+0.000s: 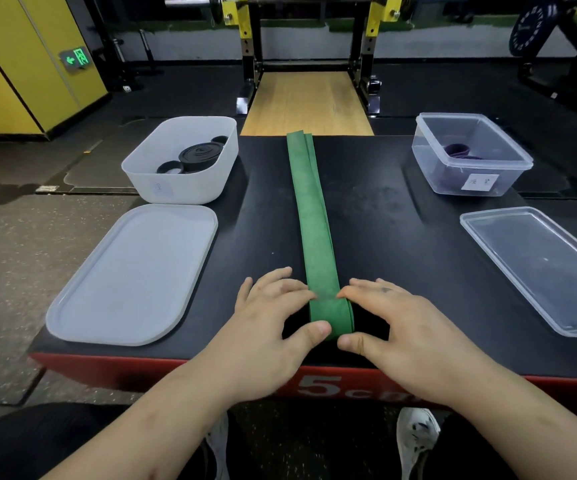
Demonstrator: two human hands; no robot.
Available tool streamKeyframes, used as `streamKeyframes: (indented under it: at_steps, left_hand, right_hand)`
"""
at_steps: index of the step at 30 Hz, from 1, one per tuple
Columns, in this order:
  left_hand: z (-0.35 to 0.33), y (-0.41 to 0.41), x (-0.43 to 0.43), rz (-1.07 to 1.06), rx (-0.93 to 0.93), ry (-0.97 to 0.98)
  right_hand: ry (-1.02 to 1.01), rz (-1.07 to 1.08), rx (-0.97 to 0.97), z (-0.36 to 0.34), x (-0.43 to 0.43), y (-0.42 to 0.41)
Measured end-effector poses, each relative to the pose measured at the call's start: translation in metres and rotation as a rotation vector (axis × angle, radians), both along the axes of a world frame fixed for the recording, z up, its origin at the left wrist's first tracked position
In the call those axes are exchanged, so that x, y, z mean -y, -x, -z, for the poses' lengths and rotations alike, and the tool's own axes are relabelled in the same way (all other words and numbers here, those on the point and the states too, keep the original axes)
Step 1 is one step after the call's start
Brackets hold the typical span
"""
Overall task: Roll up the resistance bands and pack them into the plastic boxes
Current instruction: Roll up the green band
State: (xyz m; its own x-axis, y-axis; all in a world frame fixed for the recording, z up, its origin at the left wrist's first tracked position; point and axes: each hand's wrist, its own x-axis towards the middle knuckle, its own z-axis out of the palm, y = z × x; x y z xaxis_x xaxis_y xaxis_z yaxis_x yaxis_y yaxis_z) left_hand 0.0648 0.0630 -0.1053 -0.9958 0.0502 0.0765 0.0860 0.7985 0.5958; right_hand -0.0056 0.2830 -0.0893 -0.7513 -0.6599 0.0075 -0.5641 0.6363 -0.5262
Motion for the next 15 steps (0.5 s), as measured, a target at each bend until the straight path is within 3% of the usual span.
streamKeyframes:
  at_steps: [7,15]
  left_hand:
    - [-0.003,-0.002,-0.006,-0.022,0.022,0.041]
    - [-0.007,-0.004,0.0,-0.026,-0.002,-0.061]
  right_hand:
    - [0.022,0.026,0.009,0.005,-0.003,0.007]
    - [0.042,0.034,0.081,0.005,0.008,0.024]
